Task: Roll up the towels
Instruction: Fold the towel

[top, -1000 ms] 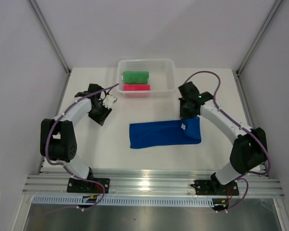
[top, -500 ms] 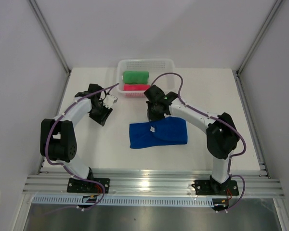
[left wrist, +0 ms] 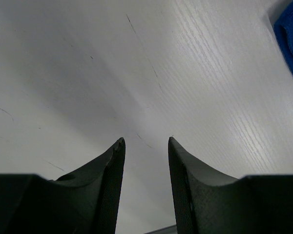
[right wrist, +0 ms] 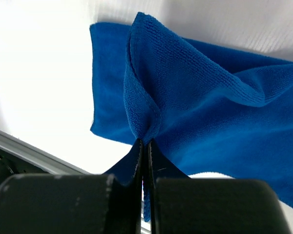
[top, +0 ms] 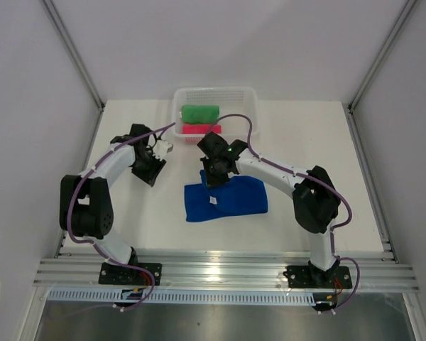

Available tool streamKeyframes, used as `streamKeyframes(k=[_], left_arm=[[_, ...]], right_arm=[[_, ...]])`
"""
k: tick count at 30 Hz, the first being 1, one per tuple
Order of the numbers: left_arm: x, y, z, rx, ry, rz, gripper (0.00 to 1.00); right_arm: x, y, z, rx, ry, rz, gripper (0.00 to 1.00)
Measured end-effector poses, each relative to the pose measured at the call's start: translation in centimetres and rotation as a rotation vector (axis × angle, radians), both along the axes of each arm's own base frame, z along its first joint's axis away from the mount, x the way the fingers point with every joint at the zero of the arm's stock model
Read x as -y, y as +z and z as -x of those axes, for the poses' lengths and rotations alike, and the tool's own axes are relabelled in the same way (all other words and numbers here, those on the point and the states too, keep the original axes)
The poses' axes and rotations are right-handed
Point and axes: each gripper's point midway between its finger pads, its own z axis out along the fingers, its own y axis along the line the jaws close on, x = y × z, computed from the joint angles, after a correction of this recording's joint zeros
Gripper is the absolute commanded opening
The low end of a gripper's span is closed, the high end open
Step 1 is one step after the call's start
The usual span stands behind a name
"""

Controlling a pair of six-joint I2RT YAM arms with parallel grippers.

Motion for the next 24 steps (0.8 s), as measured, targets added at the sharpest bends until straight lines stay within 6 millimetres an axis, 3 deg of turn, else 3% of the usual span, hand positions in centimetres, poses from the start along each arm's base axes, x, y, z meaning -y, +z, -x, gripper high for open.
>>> streamKeyframes(k=[6, 12, 14, 16, 20, 24], left_arm=[[0.4, -0.3, 0.2, -0.017, 0.002, 0.021, 0.44], [1.8, -0.4, 1.1, -0.061, 0.006, 0.103, 0.44], [2.2, -0.3, 1.1, -0.071, 0.003, 0.12, 0.45], [2.4, -0.3, 1.1, -0.078, 0.001, 0.131, 0.44], [3.2, 0.1, 0.8, -0.083, -0.01, 0.172, 0.45], [4.6, 1.1, -0.1, -0.065, -0.025, 0.234, 0.48]], right_arm=[[-0.4, 0.0, 0.9, -0.023, 0.026, -0.006, 0.0], [-2.5, -1.4, 1.7, -0.064, 0.078, -0.066, 0.02], [-3.0, -2.6, 2.0, -0.084, 0.096, -0.074, 0.21], [-3.3, -3.8, 2.5, -0.108, 0.121, -0.077, 0.31], [-3.7, -5.1, 3.8, -0.147, 0.186, -0.096, 0.4], [-5.1, -4.2, 4.1, -0.112, 0.256, -0.154, 0.52]])
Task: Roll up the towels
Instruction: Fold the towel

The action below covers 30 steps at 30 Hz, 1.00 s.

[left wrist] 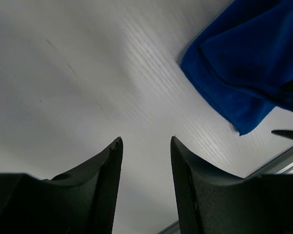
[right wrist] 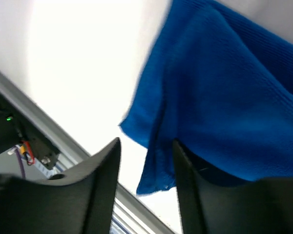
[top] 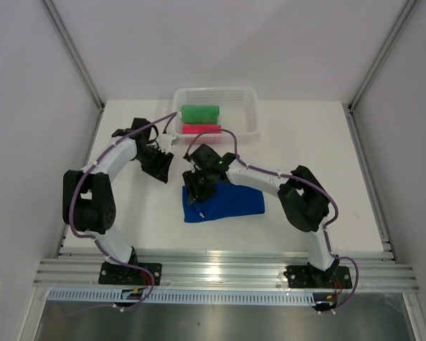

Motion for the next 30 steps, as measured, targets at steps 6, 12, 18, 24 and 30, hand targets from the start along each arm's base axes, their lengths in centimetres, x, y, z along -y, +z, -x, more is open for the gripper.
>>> streamKeyframes(k=[6, 12, 18, 24, 30], left_arm=[[3.7, 0.6, -0.2, -0.012, -0.046, 0.104, 0.51], [7.2, -0.7, -0.1, -0.07, -0.094, 0.142, 0.52], [9.8, -1.4, -1.8, -0.059, -0.138, 0.14, 0.52], [10.7, -3.6, -2.2, -0.09, -0.161, 0.094, 0.53], [10.7, -4.5, -1.6, -0.127, -0.165, 0.083, 0.41]], right_arm=[[1.2, 5.8, -0.1, 0.134, 0.023, -0.108, 0.55], [11.3, 9.2, -3.4, 0.239, -0.22, -0.143, 0.51], [23.1, 1.1, -4.1, 0.12, -0.538, 0.048, 0.49], [25.8, -2.5, -2.1, 0.033, -0.59, 0.086, 0.49], [24.4, -3.8, -2.5, 0.02, -0.564, 0.012, 0.39]])
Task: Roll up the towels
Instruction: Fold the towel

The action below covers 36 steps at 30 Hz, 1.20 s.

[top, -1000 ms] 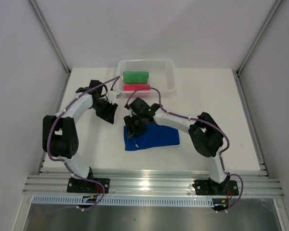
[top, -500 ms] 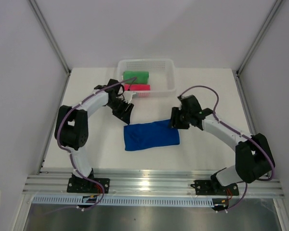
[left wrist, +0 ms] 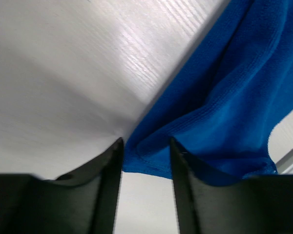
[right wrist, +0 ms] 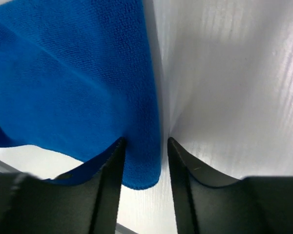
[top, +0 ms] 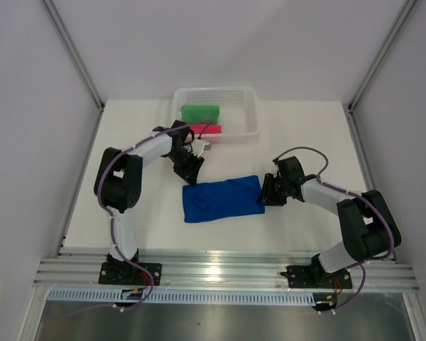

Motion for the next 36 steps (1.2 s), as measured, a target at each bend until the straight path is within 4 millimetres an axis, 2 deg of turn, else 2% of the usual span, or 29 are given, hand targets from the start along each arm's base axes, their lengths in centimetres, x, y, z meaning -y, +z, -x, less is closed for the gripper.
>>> streamKeyframes(k=[1, 2, 3, 5, 6, 7, 10, 12, 13, 14, 15, 16, 19, 21, 23, 25, 29, 33, 36], left_arm=[[0.1, 0.0, 0.1, -0.005, -0.002, 0.003, 0.38], [0.2, 0.0, 0.3, -0.01, -0.005, 0.007, 0.34], [0.4, 0.1, 0.5, -0.016, -0.01, 0.014, 0.26], [0.7, 0.1, 0.9, -0.029, -0.016, 0.023, 0.17], [0.7, 0.1, 1.1, -0.036, -0.02, 0.025, 0.06], [0.7, 0.0, 1.4, -0.047, -0.022, 0.028, 0.01], [0.5, -0.1, 2.1, -0.069, -0.039, 0.027, 0.01], [0.3, -0.2, 2.3, -0.076, -0.044, 0.023, 0.01], [0.2, -0.2, 2.4, -0.077, -0.047, 0.02, 0.01], [0.0, -0.2, 2.4, -0.076, -0.049, 0.015, 0.01], [-0.1, -0.2, 2.4, -0.073, -0.051, 0.014, 0.01], [-0.2, -0.1, 2.3, -0.065, -0.055, 0.007, 0.01], [-0.6, 0.7, 2.0, -0.028, -0.068, -0.005, 0.01], [-0.8, 1.1, 1.8, -0.005, -0.077, -0.011, 0.01], [-0.9, 1.5, 1.8, 0.007, -0.083, -0.015, 0.01], [-1.0, 1.6, 1.7, 0.01, -0.087, -0.019, 0.01], [-1.2, 1.5, 1.9, 0.009, -0.099, -0.026, 0.01], [-1.4, 1.5, 1.9, 0.011, -0.1, -0.038, 0.01], [-1.6, 1.4, 1.8, 0.013, -0.101, -0.043, 0.01]], right_arm=[[-0.2, -0.1, 0.0, -0.002, 0.002, -0.013, 0.36], [-0.3, -0.1, -0.1, 0.003, 0.0, -0.02, 0.28], [-0.4, -0.2, -0.1, 0.007, 0.0, -0.027, 0.24], [-0.5, -0.5, 0.1, 0.002, -0.006, -0.044, 0.12], [-0.6, -0.6, 0.3, 0.003, -0.008, -0.057, 0.1], [-0.7, -0.7, 0.4, 0.005, -0.013, -0.071, 0.07], [-0.9, -0.7, 0.9, 0.011, -0.032, -0.106, 0.06], [-1.2, -0.6, 1.6, 0.008, -0.035, -0.124, 0.1], [-1.4, -0.6, 2.2, 0.003, -0.031, -0.13, 0.17], [-1.8, -0.5, 2.8, -0.004, -0.023, -0.137, 0.3], [-2.2, -0.4, 3.5, -0.011, -0.006, -0.142, 0.3], [-2.7, -0.3, 4.2, -0.021, 0.018, -0.147, 0.39], [-3.5, 0.2, 5.4, -0.044, 0.064, -0.148, 0.47], [-3.2, 0.6, 5.2, -0.053, 0.066, -0.138, 0.47], [-2.0, 1.3, 3.6, -0.041, 0.031, -0.126, 0.47], [-0.8, 2.2, 1.1, -0.002, -0.008, -0.121, 0.48], [0.3, 2.4, -2.7, 0.045, -0.037, -0.108, 0.47], [-0.2, 0.4, -3.8, 0.021, -0.022, -0.127, 0.46], [-1.4, 0.2, -4.7, 0.025, 0.001, -0.197, 0.43]])
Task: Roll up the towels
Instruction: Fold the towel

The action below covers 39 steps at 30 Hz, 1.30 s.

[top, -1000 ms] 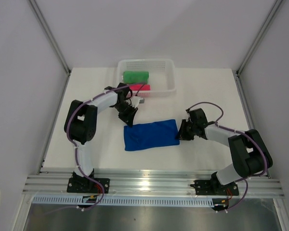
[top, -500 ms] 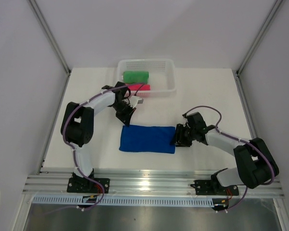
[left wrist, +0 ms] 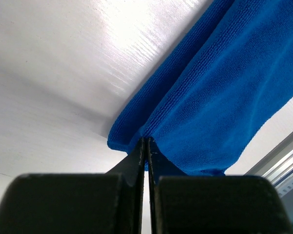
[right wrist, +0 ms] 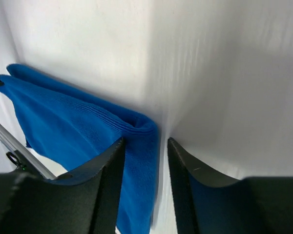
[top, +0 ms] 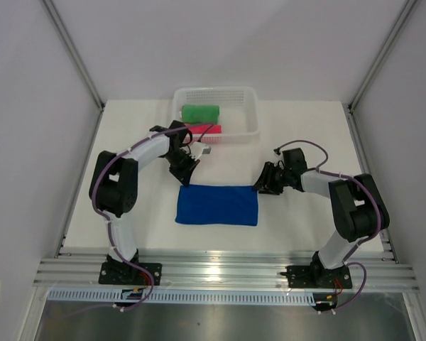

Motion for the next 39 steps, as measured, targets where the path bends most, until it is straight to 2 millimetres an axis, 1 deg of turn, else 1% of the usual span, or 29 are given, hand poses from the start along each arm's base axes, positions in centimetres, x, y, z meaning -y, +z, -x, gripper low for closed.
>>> streamKeyframes(k=[2, 3, 6, 9, 12, 14, 17, 20, 21, 22, 23, 24, 25, 26, 27, 29, 33, 36, 38, 39], left_arm=[[-0.1, 0.0, 0.0, 0.0, 0.001, -0.004, 0.01], [-0.1, 0.0, 0.0, 0.0, 0.001, -0.006, 0.01], [-0.2, 0.0, 0.0, 0.0, 0.002, -0.011, 0.0], [-0.6, -0.1, -0.1, 0.006, 0.005, -0.03, 0.01], [-1.2, -0.3, -0.5, 0.021, 0.014, -0.059, 0.01], [-1.6, -0.4, -0.9, 0.037, 0.021, -0.074, 0.01], [-1.7, -0.5, -1.7, 0.068, 0.025, -0.083, 0.01], [-1.5, -0.5, -2.5, 0.084, 0.028, -0.086, 0.01], [-1.5, -0.5, -2.7, 0.088, 0.028, -0.087, 0.04], [-1.4, -0.5, -2.9, 0.09, 0.028, -0.087, 0.18], [-1.4, -0.5, -3.1, 0.093, 0.026, -0.088, 0.25], [-1.5, -0.5, -3.3, 0.099, 0.028, -0.098, 0.31], [-1.7, -0.6, -3.4, 0.103, 0.033, -0.106, 0.41], [-1.8, -0.6, -3.6, 0.103, 0.04, -0.11, 0.44], [-2.0, -0.6, -3.7, 0.107, 0.045, -0.118, 0.45], [-2.3, -0.5, -4.0, 0.111, 0.058, -0.127, 0.45], [-2.6, 0.1, -4.6, 0.126, 0.086, -0.132, 0.47], [-3.2, 0.8, -4.3, 0.124, 0.114, -0.13, 0.5], [-3.4, 1.1, -3.5, 0.108, 0.128, -0.117, 0.51], [-3.5, 1.1, -2.7, 0.089, 0.133, -0.109, 0.52]], right_arm=[[-0.6, -0.1, -0.6, 0.016, 0.005, -0.031, 0.35], [-0.8, -0.1, -0.9, 0.02, 0.005, -0.045, 0.21], [-1.1, -0.8, -1.3, 0.015, -0.005, -0.074, 0.0], [-1.2, -0.9, -1.4, 0.009, -0.022, -0.1, 0.0], [-0.9, -0.9, -1.4, 0.015, -0.05, -0.118, 0.0], [-0.5, -0.8, -1.0, 0.015, -0.074, -0.126, 0.0], [-0.1, -0.6, -0.3, 0.009, -0.094, -0.135, 0.0], [-0.2, -0.4, -0.3, 0.012, -0.101, -0.142, 0.0], [-0.2, -0.3, -0.4, 0.014, -0.103, -0.144, 0.0], [-0.2, -0.3, -0.4, 0.016, -0.104, -0.145, 0.0], [-0.2, -0.2, -0.5, 0.019, -0.106, -0.146, 0.01], [-0.2, -0.3, -0.6, 0.021, -0.108, -0.143, 0.09], [-0.1, -0.3, -0.6, 0.02, -0.114, -0.141, 0.16], [0.0, -0.4, -0.6, 0.018, -0.12, -0.137, 0.23], [0.0, -0.4, -0.7, 0.018, -0.124, -0.134, 0.33], [0.1, -0.2, -0.7, 0.02, -0.133, -0.132, 0.36], [0.8, 0.4, -0.7, 0.042, -0.147, -0.088, 0.37], [1.3, 0.5, -0.7, 0.048, -0.142, -0.054, 0.39], [1.4, 0.4, -0.7, 0.049, -0.135, -0.041, 0.39], [1.4, 0.4, -0.8, 0.05, -0.13, -0.038, 0.39]])
